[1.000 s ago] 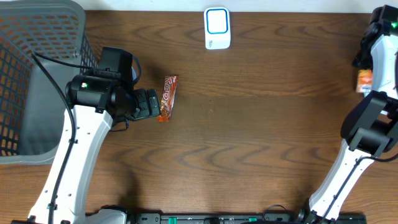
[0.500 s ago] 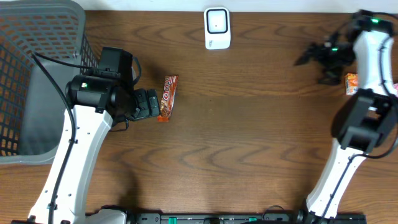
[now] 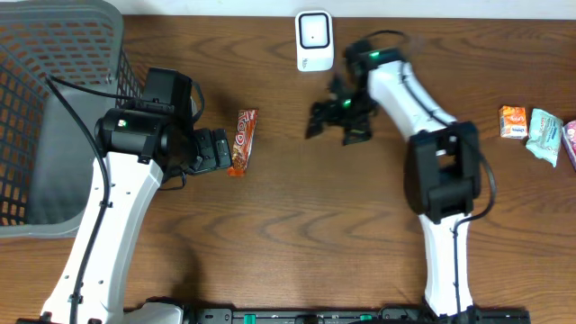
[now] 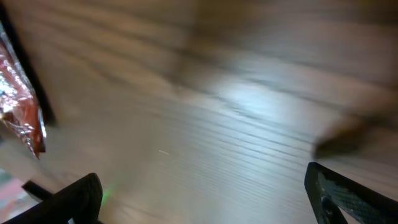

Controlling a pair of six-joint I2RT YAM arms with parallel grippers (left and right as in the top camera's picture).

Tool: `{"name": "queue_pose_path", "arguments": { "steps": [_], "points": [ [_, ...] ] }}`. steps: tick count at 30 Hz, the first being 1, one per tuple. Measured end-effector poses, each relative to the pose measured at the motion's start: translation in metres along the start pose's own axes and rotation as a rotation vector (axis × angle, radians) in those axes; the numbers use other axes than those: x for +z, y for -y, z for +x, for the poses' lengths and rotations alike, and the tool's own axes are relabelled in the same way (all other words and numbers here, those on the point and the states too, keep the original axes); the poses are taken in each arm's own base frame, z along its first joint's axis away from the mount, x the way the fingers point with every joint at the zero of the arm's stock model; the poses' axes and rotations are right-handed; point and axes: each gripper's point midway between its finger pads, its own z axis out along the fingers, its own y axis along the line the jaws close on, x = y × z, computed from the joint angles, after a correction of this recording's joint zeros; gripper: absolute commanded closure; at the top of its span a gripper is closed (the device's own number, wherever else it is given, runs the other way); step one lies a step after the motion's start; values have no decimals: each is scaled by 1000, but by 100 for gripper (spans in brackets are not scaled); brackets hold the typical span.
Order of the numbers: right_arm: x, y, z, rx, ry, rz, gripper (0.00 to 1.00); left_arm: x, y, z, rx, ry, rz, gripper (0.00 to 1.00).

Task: Scan the item barcode
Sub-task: 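Carry the tissue pack right, drop it, return the right gripper left, then reach the right gripper to the orange TOP bar and grasp it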

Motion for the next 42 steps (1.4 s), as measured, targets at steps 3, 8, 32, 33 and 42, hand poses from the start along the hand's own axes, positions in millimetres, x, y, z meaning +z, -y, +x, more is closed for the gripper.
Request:
{"name": "queue_pose_path", "arguments": {
  "steps": [3, 8, 32, 33, 42],
  "points": [
    [11, -22, -2, -25, 21, -10, 1, 0, 0, 0, 0, 0, 0, 2],
    [22, -49, -7, -72, 60, -31, 1, 0, 0, 0, 0, 0, 0, 2],
    [42, -97, -4, -190, 99, -59, 1, 0, 0, 0, 0, 0, 0, 2],
    [42, -97, -4, -190, 99, -59, 1, 0, 0, 0, 0, 0, 0, 2],
    [42, -99, -6, -197, 111, -64, 1, 0, 0, 0, 0, 0, 0, 2]
  ]
}}
